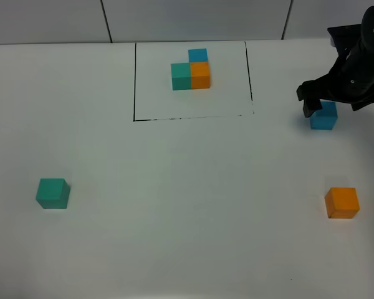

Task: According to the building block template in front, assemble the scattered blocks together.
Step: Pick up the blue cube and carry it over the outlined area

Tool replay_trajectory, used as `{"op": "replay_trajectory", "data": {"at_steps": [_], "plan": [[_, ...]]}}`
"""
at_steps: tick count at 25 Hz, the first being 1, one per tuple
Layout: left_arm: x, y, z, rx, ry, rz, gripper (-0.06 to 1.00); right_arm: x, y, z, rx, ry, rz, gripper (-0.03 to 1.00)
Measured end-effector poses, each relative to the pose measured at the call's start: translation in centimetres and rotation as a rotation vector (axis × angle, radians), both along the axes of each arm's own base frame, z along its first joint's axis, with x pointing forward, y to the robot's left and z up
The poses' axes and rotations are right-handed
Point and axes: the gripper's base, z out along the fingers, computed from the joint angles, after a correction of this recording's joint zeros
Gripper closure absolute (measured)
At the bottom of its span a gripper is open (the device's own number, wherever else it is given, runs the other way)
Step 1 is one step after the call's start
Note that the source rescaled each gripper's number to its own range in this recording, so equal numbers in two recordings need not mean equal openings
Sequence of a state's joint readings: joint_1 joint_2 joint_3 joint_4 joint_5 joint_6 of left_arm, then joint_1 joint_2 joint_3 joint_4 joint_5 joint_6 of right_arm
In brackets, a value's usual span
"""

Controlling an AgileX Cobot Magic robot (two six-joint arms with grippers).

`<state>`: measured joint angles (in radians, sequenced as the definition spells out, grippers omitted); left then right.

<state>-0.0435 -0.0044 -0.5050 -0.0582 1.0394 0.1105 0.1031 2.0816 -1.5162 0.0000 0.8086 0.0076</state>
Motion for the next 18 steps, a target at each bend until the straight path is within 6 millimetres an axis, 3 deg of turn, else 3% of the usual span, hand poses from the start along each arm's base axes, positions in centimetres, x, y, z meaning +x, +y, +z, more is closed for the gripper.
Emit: {"op": "replay_trajectory", "data": {"at_steps": [4,11,18], "plan": [[0.0,0.0,0.0,0.000,0.000,0.000,0.07,0.4,0.0,-0.7,0.000,0.002,-0.002,0.24],[0.0,0.0,0.0,0.000,0.000,0.000,0.07,1.3,-1.0,-0.3,0.047,-0.071,-0.075,0.24],[0.0,0.0,0.0,-0.001,0.000,0.000,0.07,2.0,-1.7,-2.5,0.051,-0.052,-0.099,0.24]]}}
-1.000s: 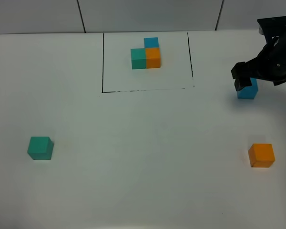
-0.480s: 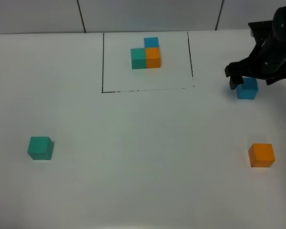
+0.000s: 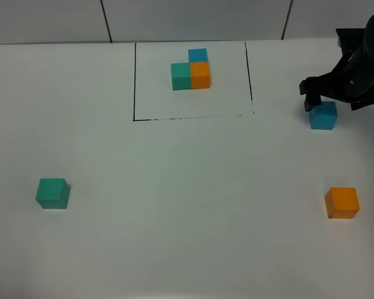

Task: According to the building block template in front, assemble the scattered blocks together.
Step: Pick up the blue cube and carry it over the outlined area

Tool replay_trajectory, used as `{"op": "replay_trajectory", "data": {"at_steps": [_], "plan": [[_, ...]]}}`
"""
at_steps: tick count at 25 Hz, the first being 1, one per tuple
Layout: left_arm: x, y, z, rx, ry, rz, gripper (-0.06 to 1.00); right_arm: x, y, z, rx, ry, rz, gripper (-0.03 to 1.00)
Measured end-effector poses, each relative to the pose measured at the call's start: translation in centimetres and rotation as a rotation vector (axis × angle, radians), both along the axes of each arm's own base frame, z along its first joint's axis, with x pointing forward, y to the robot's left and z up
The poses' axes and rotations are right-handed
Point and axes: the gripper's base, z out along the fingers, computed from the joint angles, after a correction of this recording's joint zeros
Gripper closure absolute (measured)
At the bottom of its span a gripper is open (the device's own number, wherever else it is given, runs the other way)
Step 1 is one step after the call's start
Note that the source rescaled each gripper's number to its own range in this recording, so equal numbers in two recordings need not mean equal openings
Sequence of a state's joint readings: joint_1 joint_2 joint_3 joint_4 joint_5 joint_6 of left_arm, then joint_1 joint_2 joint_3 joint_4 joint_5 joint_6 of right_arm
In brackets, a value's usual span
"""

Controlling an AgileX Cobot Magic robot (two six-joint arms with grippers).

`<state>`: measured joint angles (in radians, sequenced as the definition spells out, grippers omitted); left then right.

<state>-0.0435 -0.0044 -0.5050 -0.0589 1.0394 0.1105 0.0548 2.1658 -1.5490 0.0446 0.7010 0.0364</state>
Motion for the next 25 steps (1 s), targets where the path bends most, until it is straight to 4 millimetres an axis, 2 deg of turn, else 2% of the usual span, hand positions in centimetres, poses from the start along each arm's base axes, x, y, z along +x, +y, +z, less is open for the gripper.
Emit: {"op": "replay_trajectory", "data": {"at_steps": [8,11,12,13,14,15,16,19,21,25], "plan": [[0.0,0.0,0.0,0.000,0.000,0.000,0.07,0.1,0.0,-2.0,-0.002,0.044,0.000,0.24],[0.0,0.0,0.0,0.000,0.000,0.000,0.07,-0.1,0.0,-2.2,-0.003,0.066,0.000,0.31],[0.0,0.0,0.0,0.000,0.000,0.000,0.07,-0.2,0.0,-2.3,-0.002,0.074,-0.004,0.40],[0.0,0.0,0.0,0.000,0.000,0.000,0.07,-0.2,0.0,-2.3,-0.001,0.078,-0.008,0.52],[0.0,0.0,0.0,0.000,0.000,0.000,0.07,-0.2,0.0,-2.3,0.002,0.082,-0.016,0.66],[0.0,0.0,0.0,0.000,0.000,0.000,0.07,-0.2,0.0,-2.3,0.003,0.086,-0.020,0.87],[0.0,0.0,0.0,0.000,0.000,0.000,0.07,-0.2,0.0,-2.2,0.005,0.086,-0.026,0.96],[0.0,0.0,0.0,0.000,0.000,0.000,0.07,-0.4,0.1,-2.2,0.002,0.097,-0.021,0.96],[0.0,0.0,0.0,0.000,0.000,0.000,0.07,-0.6,0.4,-1.4,-0.023,0.102,0.026,0.96],[0.0,0.0,0.0,0.000,0.000,0.000,0.07,-1.5,2.7,2.1,-0.060,0.066,0.132,0.96]]}}
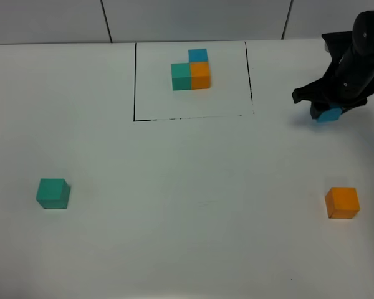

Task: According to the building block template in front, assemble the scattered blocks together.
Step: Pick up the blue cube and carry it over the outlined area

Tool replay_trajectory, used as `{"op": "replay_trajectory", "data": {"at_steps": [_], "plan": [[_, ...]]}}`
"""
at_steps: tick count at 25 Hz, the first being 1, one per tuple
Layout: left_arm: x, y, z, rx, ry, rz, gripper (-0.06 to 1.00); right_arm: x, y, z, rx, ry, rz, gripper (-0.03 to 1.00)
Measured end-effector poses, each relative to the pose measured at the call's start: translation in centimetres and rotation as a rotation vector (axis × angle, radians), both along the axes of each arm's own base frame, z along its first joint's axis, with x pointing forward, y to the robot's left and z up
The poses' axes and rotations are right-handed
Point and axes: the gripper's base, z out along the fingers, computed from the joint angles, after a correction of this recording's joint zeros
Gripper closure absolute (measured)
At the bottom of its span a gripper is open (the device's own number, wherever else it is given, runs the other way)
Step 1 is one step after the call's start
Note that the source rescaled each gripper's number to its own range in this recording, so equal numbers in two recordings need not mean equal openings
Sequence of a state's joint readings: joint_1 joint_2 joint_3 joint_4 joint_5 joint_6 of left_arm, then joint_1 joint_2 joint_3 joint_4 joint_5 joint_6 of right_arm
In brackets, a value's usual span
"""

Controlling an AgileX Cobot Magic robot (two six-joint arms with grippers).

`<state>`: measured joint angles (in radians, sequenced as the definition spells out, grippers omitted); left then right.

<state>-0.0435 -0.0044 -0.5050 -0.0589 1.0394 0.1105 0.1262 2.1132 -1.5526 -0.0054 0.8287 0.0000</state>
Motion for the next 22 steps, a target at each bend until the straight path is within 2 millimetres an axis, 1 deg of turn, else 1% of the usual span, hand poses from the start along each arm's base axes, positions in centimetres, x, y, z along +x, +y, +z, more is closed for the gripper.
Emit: {"op": "replay_trajectory", "data": {"at_steps": [2,4,5,8,11,13,15,17,19,22], "plan": [[0.0,0.0,0.0,0.000,0.000,0.000,0.07,-0.8,1.9,1.7,-0.016,-0.006,0.095,0.96],[0.0,0.0,0.0,0.000,0.000,0.000,0.07,-2.0,4.8,2.6,-0.051,0.015,0.281,0.96],[0.0,0.0,0.0,0.000,0.000,0.000,0.07,-2.8,6.5,2.8,-0.079,0.039,0.415,0.96],[0.0,0.0,0.0,0.000,0.000,0.000,0.07,-5.5,11.3,2.6,-0.149,0.119,0.823,0.96],[0.0,0.0,0.0,0.000,0.000,0.000,0.07,-7.5,14.5,2.6,-0.217,0.132,1.200,0.96],[0.0,0.0,0.0,0.000,0.000,0.000,0.07,-8.2,15.9,2.6,-0.244,0.114,1.374,0.96],[0.0,0.0,0.0,0.000,0.000,0.000,0.07,-8.7,17.0,2.6,-0.244,0.081,1.488,0.96],[0.0,0.0,0.0,0.000,0.000,0.000,0.07,-8.9,17.7,2.6,-0.220,0.051,1.550,0.96],[0.0,0.0,0.0,0.000,0.000,0.000,0.07,-8.5,18.1,2.3,-0.208,0.044,1.570,0.96],[0.0,0.0,0.0,0.000,0.000,0.000,0.07,-7.2,19.0,1.8,-0.206,0.045,1.577,0.96]]}}
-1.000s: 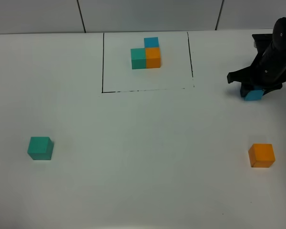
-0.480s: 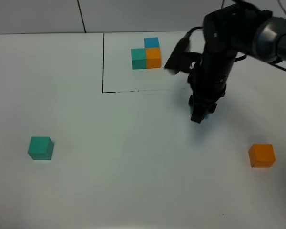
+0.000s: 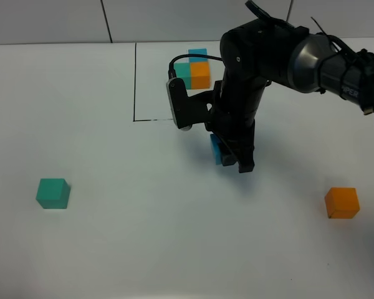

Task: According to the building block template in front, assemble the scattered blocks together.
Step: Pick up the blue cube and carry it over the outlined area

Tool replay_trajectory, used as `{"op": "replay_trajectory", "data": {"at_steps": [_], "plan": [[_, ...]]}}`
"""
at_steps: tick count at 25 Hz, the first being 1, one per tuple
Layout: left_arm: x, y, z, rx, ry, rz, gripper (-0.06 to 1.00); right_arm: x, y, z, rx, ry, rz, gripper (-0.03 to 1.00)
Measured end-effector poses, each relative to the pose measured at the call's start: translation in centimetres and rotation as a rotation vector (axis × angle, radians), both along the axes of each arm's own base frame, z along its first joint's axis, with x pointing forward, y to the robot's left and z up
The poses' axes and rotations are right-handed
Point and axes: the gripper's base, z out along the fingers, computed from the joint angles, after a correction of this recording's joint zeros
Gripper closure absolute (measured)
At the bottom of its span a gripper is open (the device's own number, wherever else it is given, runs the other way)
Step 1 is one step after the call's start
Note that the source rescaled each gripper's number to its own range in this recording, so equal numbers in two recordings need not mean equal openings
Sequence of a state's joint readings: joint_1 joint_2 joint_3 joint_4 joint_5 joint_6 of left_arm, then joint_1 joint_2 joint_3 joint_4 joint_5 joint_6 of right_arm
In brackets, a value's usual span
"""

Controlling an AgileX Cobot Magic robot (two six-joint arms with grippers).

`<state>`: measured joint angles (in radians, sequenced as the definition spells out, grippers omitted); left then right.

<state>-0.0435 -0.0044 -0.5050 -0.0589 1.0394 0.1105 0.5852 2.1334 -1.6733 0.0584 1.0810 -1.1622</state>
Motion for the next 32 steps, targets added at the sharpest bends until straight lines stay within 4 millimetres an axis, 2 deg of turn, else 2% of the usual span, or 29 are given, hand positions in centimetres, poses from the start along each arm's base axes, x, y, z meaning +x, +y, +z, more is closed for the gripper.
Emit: {"op": "replay_trajectory", "data": {"at_steps": [7,13,23,32], "plan": [[0.0,0.0,0.0,0.000,0.000,0.000,0.07,2.3,2.2,-2.1,0.010,0.046,-0.049,0.96],[0.0,0.0,0.0,0.000,0.000,0.000,0.07,3.3,3.3,-3.4,0.046,0.072,-0.098,0.96],[0.0,0.0,0.0,0.000,0.000,0.000,0.07,3.8,3.6,-5.0,0.055,0.073,-0.140,0.96],[0.0,0.0,0.0,0.000,0.000,0.000,0.07,3.8,3.6,-5.3,0.046,0.073,-0.139,0.96]]}}
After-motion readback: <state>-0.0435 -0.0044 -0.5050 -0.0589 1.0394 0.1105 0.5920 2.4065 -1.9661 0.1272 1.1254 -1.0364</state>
